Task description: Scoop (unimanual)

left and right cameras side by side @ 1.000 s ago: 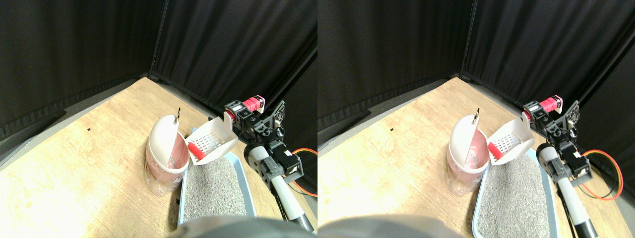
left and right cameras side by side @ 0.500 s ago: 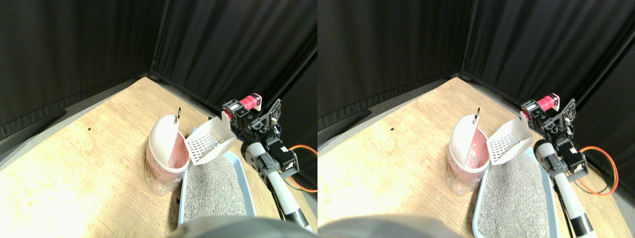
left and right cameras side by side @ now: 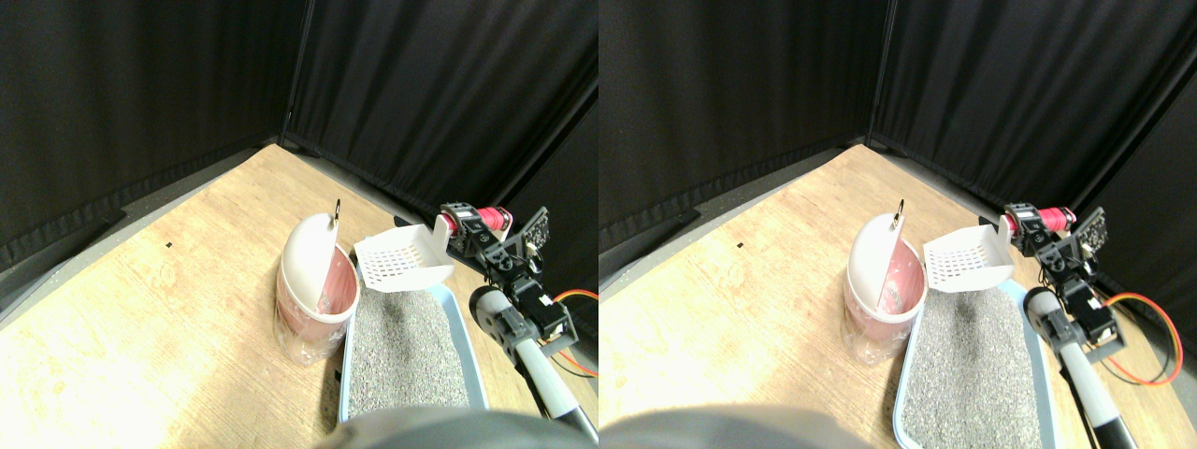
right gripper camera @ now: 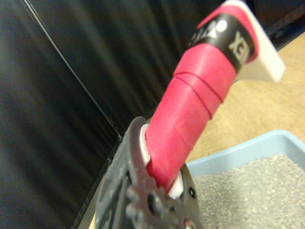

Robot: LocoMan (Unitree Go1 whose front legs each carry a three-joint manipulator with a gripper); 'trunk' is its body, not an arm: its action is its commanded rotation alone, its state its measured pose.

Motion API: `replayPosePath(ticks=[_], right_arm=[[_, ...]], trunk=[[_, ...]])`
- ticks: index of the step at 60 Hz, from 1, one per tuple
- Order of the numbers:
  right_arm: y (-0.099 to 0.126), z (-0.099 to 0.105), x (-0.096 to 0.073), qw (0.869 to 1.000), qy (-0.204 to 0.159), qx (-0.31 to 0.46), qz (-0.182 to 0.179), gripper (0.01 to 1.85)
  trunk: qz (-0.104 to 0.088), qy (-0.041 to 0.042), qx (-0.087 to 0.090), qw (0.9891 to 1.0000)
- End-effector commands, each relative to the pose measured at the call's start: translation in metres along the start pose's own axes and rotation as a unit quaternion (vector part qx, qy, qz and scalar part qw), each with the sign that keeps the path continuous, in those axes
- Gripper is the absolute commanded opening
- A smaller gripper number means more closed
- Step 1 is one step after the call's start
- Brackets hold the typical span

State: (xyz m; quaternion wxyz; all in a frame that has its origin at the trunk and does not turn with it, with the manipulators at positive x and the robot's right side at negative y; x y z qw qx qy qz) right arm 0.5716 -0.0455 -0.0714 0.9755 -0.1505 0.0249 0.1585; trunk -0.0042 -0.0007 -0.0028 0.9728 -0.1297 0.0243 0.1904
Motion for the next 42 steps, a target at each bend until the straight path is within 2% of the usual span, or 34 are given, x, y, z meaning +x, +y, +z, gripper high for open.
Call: replayPosePath(ticks=[1,11,15,21,22,24,26,33,34,37,42], right_arm=[[-0.003,0.008,-0.002,0.999,-0.044,0.022,0.001,0.07],[-0.016,-0.003,-0.009,0.996,-0.056,0.074,-0.018,0.05],[-0.025,-0.011,-0.014,0.994,-0.061,0.091,-0.023,0.05],[-0.031,-0.016,-0.017,0.992,-0.063,0.108,-0.029,0.05],[-0.039,-0.022,-0.02,0.99,-0.065,0.122,-0.029,0.05],[-0.039,-0.022,-0.02,0.99,-0.065,0.122,-0.029,0.05],[-0.045,-0.027,-0.023,0.989,-0.062,0.131,-0.037,0.05],[-0.055,-0.035,-0.029,0.986,-0.063,0.147,-0.043,0.05],[-0.061,-0.041,-0.033,0.985,-0.066,0.155,-0.047,0.05],[-0.063,-0.043,-0.035,0.983,-0.067,0.163,-0.047,0.05],[-0.073,-0.055,-0.042,0.98,-0.065,0.176,-0.063,0.05]], trunk=[[-0.008,0.0129,0.003,0.9999],[-0.023,0.0164,0.012,0.9995],[-0.036,0.0183,0.02,0.999],[-0.04,0.0196,0.022,0.9988],[-0.046,0.021,0.026,0.9984],[-0.046,0.021,0.026,0.9984],[-0.054,0.0228,0.031,0.9978],[-0.064,0.0235,0.036,0.997],[-0.069,0.0242,0.04,0.9965],[-0.071,0.0246,0.042,0.9963],[-0.082,0.0274,0.048,0.9951]])
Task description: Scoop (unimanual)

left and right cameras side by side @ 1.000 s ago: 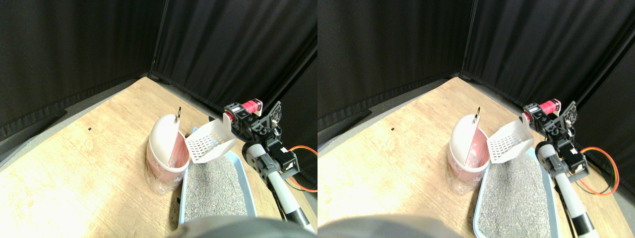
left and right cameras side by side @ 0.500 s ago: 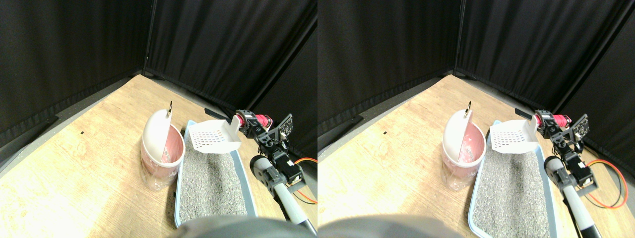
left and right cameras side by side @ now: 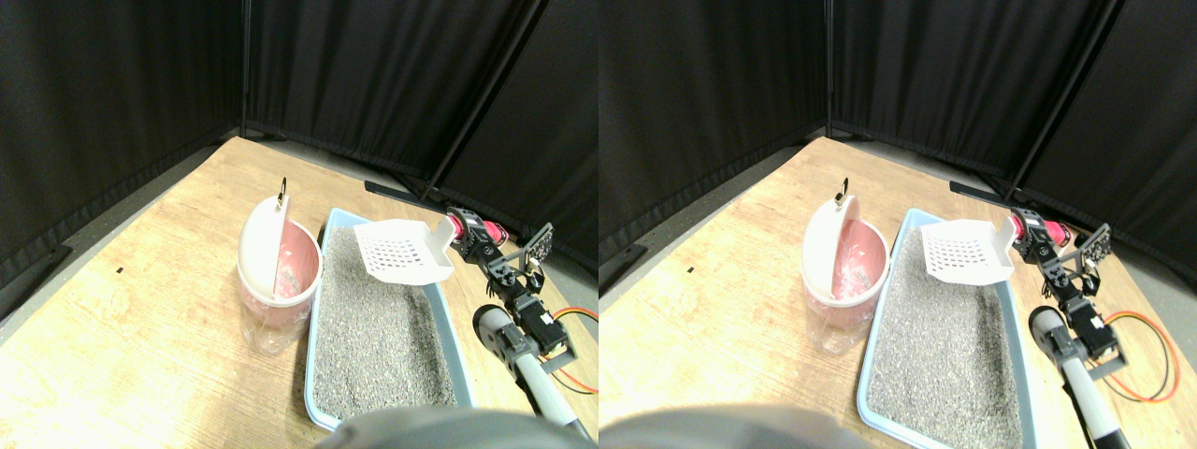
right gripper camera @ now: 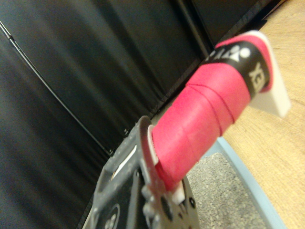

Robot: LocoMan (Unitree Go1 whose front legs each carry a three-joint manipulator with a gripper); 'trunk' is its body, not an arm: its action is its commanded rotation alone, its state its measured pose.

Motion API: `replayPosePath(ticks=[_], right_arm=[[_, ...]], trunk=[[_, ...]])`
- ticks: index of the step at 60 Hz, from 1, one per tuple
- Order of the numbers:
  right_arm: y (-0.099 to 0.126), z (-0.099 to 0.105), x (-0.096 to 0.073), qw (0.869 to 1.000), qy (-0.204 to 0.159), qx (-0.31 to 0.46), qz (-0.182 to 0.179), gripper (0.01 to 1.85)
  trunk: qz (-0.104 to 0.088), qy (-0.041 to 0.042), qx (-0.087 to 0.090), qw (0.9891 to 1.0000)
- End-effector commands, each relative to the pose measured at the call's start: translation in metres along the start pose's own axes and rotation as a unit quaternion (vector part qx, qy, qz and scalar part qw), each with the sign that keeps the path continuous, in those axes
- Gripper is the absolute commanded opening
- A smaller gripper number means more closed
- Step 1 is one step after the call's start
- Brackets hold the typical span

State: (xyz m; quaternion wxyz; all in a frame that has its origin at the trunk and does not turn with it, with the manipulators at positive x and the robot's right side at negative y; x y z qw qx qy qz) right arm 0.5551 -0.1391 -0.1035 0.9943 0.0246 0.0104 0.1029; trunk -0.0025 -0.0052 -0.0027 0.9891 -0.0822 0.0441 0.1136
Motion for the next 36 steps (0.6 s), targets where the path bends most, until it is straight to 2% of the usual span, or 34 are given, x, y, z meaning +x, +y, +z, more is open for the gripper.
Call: replayPosePath(ticks=[1,11,22,33,36], right_arm=[[-0.002,0.005,-0.001,0.999,-0.032,0.006,-0.003,0.05],[-0.023,-0.004,-0.012,0.999,-0.02,0.024,-0.023,0.05],[-0.032,-0.01,-0.021,0.998,-0.014,0.036,-0.042,0.06],[-0.034,-0.024,-0.031,0.997,-0.02,0.053,-0.044,0.05],[-0.035,-0.029,-0.033,0.998,-0.025,0.052,-0.034,0.05]], trunk=[[-0.008,0.0067,-0.006,0.9999],[-0.024,0.0104,0.002,0.9996],[-0.031,0.0115,0.005,0.9994],[-0.036,0.0141,0.009,0.9992],[-0.038,0.0146,0.01,0.9991]])
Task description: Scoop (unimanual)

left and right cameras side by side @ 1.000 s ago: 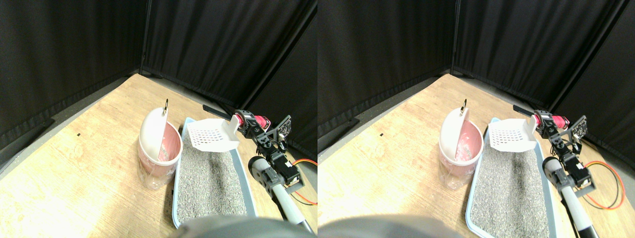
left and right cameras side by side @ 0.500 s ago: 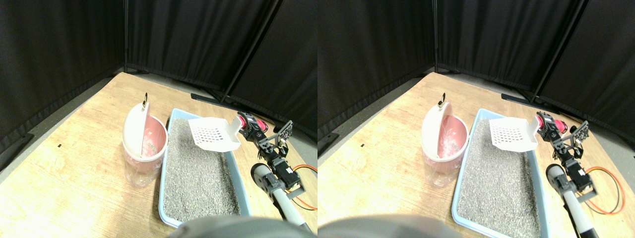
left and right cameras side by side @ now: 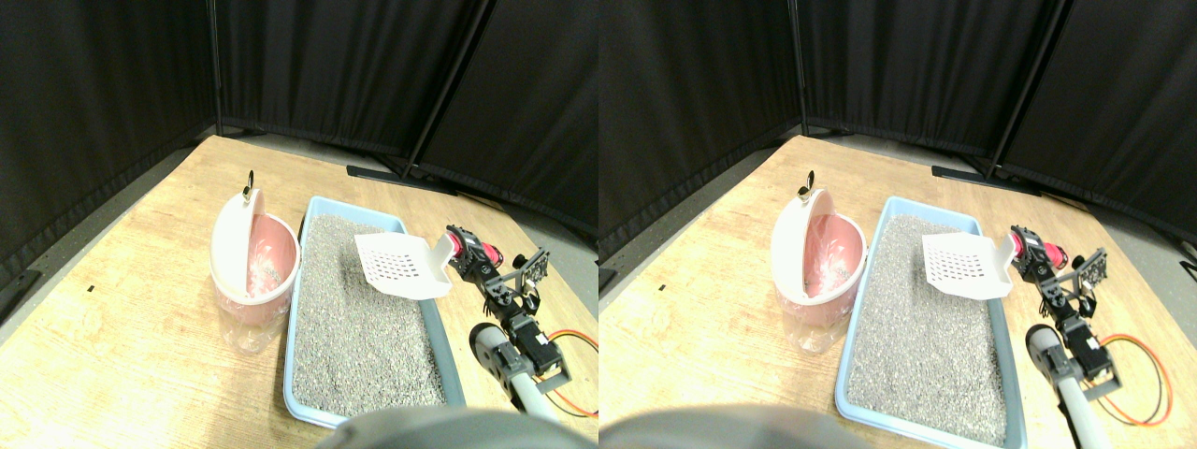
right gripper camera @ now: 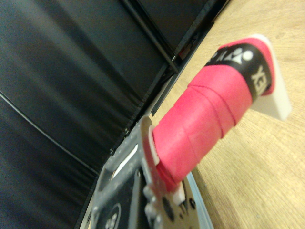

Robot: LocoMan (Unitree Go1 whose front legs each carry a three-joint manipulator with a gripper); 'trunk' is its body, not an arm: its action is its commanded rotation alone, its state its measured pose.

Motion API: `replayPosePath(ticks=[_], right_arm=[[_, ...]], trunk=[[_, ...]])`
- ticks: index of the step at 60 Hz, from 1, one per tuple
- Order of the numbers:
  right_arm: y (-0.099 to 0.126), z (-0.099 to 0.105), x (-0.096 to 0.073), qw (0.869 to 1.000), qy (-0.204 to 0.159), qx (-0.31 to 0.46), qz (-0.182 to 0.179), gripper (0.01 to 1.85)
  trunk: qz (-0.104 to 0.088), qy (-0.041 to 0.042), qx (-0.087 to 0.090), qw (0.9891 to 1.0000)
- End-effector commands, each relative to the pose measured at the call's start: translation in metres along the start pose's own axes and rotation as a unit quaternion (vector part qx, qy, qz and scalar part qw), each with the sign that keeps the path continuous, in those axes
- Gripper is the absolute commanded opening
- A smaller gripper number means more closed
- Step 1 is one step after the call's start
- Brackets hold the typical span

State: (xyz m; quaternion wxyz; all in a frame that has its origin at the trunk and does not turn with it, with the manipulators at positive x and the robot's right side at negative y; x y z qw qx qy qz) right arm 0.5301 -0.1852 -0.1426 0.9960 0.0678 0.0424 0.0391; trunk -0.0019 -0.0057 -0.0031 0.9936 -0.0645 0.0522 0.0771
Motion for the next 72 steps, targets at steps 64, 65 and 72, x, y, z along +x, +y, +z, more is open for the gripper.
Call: replayPosePath(ticks=[64,65,72], right_arm=[[-0.029,-0.046,-0.027,0.997,0.031,0.072,-0.008,0.07],[-0.029,-0.046,-0.027,0.997,0.031,0.072,-0.008,0.07],[-0.026,-0.054,-0.036,0.997,0.033,0.068,-0.007,0.06]], trunk=[[-0.013,0.0052,-0.008,0.9999],[-0.013,0.0052,-0.008,0.9999],[-0.013,0.0051,-0.009,0.9999]])
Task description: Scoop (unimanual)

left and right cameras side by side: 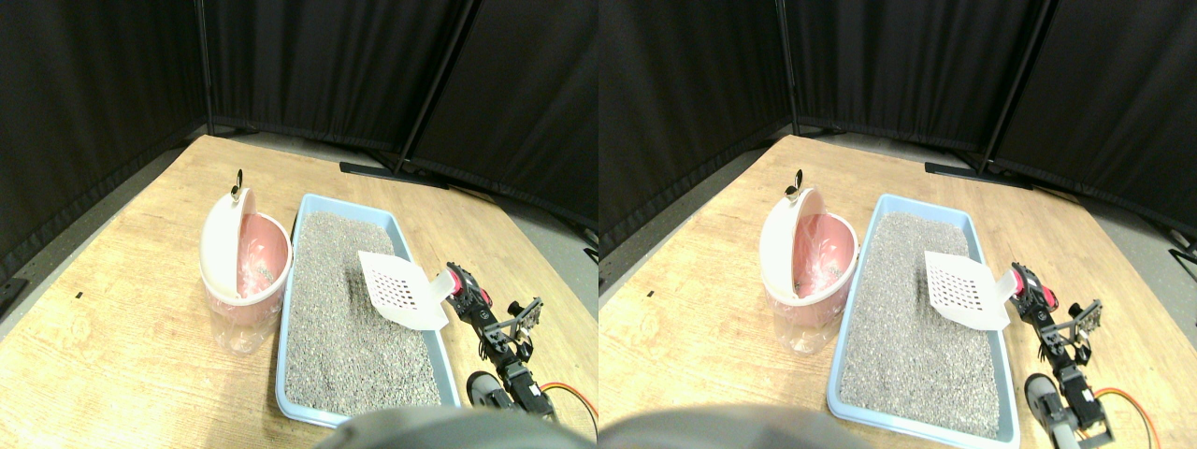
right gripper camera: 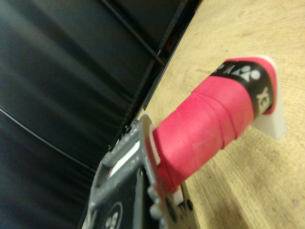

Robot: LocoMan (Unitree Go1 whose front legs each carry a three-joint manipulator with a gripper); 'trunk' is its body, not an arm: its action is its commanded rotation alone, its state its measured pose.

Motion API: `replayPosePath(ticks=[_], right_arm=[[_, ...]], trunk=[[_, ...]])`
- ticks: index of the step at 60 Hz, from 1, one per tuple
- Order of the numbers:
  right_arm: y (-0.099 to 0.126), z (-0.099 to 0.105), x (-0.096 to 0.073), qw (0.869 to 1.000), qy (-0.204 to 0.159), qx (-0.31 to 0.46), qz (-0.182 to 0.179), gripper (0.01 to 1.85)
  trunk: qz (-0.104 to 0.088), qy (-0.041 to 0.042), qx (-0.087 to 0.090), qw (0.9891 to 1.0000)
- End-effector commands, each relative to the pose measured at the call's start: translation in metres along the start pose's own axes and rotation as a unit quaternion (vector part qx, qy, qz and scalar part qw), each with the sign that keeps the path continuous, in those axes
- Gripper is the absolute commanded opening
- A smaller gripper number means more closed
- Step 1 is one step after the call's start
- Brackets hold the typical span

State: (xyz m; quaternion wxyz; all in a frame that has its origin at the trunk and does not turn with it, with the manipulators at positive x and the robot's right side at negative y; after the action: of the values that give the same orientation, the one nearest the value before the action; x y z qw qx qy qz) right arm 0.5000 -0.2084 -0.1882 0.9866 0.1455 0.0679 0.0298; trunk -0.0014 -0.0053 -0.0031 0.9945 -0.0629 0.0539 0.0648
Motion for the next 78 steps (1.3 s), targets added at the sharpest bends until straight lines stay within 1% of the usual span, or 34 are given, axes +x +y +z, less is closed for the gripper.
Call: replayPosePath(ticks=[1,6,7,16,17,18,19,20,21,22,23,24,25,26,27,28,29,31,33,38,45,48,49,54,58,62,63,65,66,69,74,76,77,78], right_arm=[[-0.001,-0.01,-0.008,1.0,0.01,-0.011,0.001,0.06],[0.0,-0.015,-0.009,1.0,0.005,-0.006,0.003,0.06],[0.0,-0.016,-0.01,1.0,0.005,-0.001,-0.003,0.07],[0.0,-0.017,-0.011,1.0,0.012,-0.002,-0.008,0.07],[0.0,-0.016,-0.011,1.0,0.027,0.001,-0.011,0.18],[0.0,-0.014,-0.012,0.998,0.051,-0.001,-0.032,0.44],[0.0,-0.014,-0.012,0.998,0.051,-0.001,-0.032,0.44],[0.0,-0.013,-0.013,0.998,0.062,-0.005,-0.033,0.62],[0.0,-0.013,-0.013,0.998,0.062,-0.005,-0.033,0.62],[0.0,-0.012,-0.013,0.996,0.079,-0.012,-0.042,0.9],[0.0,-0.012,-0.013,0.996,0.079,-0.012,-0.042,0.9],[0.0,-0.011,-0.014,0.995,0.086,-0.017,-0.044,1.06],[0.0,-0.011,-0.014,0.995,0.086,-0.017,-0.044,1.06],[0.0,-0.011,-0.014,0.994,0.093,-0.021,-0.046,1.25],[0.0,-0.01,-0.014,0.994,0.1,-0.02,-0.048,1.36],[0.0,-0.01,-0.014,0.994,0.1,-0.02,-0.048,1.36],[0.0,-0.008,-0.012,0.992,0.11,-0.021,-0.056,1.48],[-0.001,-0.007,-0.011,0.991,0.118,-0.019,-0.056,1.56],[0.0,-0.006,-0.011,0.991,0.118,-0.02,-0.053,1.56],[0.001,-0.004,-0.01,0.989,0.13,-0.026,-0.064,1.62],[0.002,-0.003,-0.01,0.989,0.133,-0.024,-0.061,1.66],[0.001,-0.003,-0.01,0.989,0.134,-0.024,-0.062,1.66],[0.001,-0.002,-0.011,0.989,0.135,-0.025,-0.063,1.66],[0.0,0.0,-0.014,0.988,0.138,-0.026,-0.067,1.65],[-0.001,0.005,-0.022,0.99,0.125,-0.026,-0.058,1.58],[-0.001,0.005,-0.022,0.99,0.125,-0.026,-0.058,1.58],[-0.001,0.009,-0.028,0.992,0.115,-0.029,-0.053,1.53],[-0.001,0.009,-0.028,0.992,0.115,-0.029,-0.053,1.53],[0.0,0.013,-0.034,0.993,0.105,-0.033,-0.049,1.47],[0.0,0.017,-0.04,0.994,0.094,-0.038,-0.045,1.38],[0.0,0.019,-0.043,0.995,0.088,-0.038,-0.042,1.34],[0.0,0.025,-0.054,0.997,0.063,-0.027,-0.028,1.15],[0.0,0.025,-0.054,0.997,0.063,-0.027,-0.028,1.15],[0.0,0.026,-0.057,0.998,0.056,-0.029,-0.022,1.09]], trunk=[[-0.001,0.0026,-0.012,0.9999],[-0.001,0.0026,-0.012,0.9999],[0.0,0.0055,-0.011,0.9999],[0.0,0.0055,-0.011,0.9999],[0.001,0.006,-0.011,0.9999],[0.001,0.0054,-0.012,0.9999],[0.001,0.0054,-0.012,0.9999],[0.002,0.0047,-0.013,0.9999],[0.002,0.0047,-0.013,0.9999],[0.002,0.0048,-0.013,0.9999],[0.002,0.0048,-0.013,0.9999],[0.002,0.0048,-0.013,0.9999],[0.002,0.0048,-0.013,0.9999],[0.003,0.0036,-0.014,0.9999],[0.003,0.0036,-0.014,0.9999],[0.003,0.0036,-0.014,0.9999],[0.003,0.0036,-0.014,0.9999],[0.003,0.003,-0.014,0.9999],[0.003,0.003,-0.014,0.9999],[0.003,0.003,-0.014,0.9999],[0.003,0.003,-0.014,0.9999],[0.003,0.003,-0.014,0.9999],[0.001,0.0057,-0.013,0.9999],[0.0,0.0057,-0.012,0.9999],[-0.003,0.0063,-0.009,0.9999],[-0.004,0.0067,-0.008,0.9999],[-0.007,0.0062,-0.006,0.9999],[-0.007,0.0062,-0.006,0.9999],[-0.009,0.0067,-0.004,0.9999],[-0.013,0.0069,-0.002,0.9999],[-0.013,0.0069,-0.002,0.9999],[-0.02,0.0077,0.001,0.9998],[-0.022,0.0075,0.002,0.9997],[-0.022,0.0075,0.002,0.9997]])
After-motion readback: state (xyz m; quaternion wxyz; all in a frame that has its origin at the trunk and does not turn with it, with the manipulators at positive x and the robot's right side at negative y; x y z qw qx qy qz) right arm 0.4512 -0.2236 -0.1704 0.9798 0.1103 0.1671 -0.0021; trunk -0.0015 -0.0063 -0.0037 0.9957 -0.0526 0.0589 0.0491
